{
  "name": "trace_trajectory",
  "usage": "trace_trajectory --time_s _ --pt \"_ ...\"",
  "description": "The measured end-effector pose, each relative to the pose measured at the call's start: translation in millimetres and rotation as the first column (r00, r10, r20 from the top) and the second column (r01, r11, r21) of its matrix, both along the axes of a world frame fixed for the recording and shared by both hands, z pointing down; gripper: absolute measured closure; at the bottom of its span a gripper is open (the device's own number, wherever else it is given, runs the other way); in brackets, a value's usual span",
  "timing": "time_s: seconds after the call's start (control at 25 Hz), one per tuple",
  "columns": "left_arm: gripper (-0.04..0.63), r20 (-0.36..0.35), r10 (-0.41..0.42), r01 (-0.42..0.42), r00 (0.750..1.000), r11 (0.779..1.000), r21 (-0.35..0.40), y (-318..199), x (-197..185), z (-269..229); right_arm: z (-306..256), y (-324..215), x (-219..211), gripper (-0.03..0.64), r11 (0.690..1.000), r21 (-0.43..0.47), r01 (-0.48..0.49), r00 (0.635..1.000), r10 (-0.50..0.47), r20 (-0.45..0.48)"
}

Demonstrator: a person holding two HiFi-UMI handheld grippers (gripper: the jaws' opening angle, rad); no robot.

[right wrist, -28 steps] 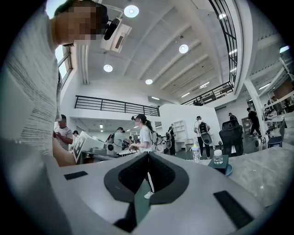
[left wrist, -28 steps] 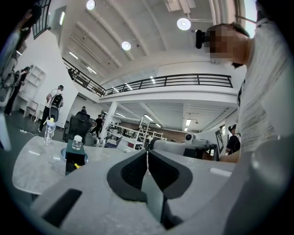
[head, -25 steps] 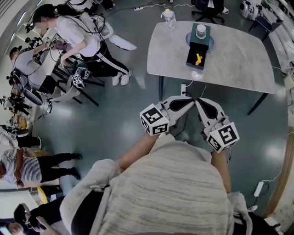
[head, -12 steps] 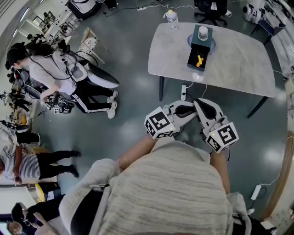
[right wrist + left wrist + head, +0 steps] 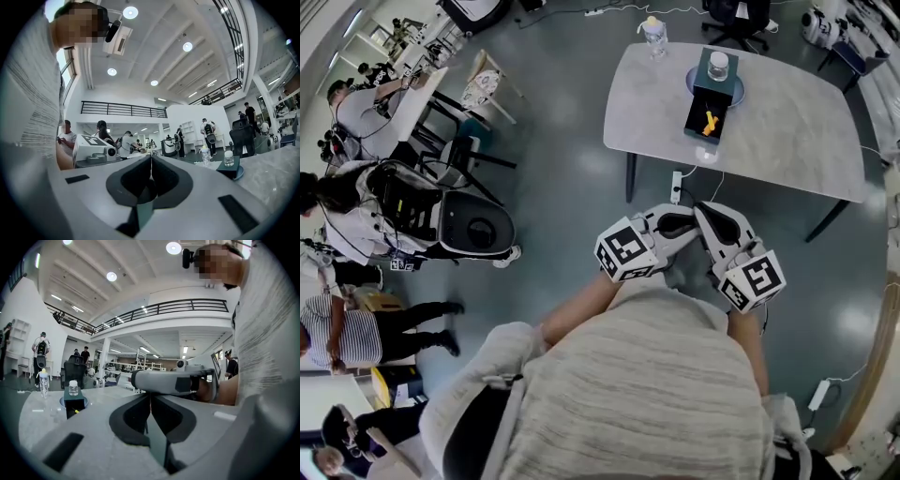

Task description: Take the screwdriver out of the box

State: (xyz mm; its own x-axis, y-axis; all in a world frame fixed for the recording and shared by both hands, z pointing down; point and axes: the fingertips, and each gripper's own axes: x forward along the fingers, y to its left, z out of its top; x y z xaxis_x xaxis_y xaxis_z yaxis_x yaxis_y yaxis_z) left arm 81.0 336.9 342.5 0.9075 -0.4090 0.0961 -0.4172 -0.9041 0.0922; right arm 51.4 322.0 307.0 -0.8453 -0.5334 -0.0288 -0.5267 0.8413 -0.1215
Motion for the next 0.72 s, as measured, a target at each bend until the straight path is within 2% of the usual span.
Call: trace_trajectory --time_s 0.28,0.72 --pt "0.572 -0.024 -0.007 0.007 1.0 1.0 -0.024 -31 -5 4 5 -26 0 0.606 1.0 -0.012 -0.024 1.0 0.024 -0.018" --pt "0.572 -0.075 -0.047 0.043 0.996 0.997 -0.058 -134 -44 9 13 -115 -24 0.606 0.998 -0.038 -0.051 0.997 0.048 -0.058"
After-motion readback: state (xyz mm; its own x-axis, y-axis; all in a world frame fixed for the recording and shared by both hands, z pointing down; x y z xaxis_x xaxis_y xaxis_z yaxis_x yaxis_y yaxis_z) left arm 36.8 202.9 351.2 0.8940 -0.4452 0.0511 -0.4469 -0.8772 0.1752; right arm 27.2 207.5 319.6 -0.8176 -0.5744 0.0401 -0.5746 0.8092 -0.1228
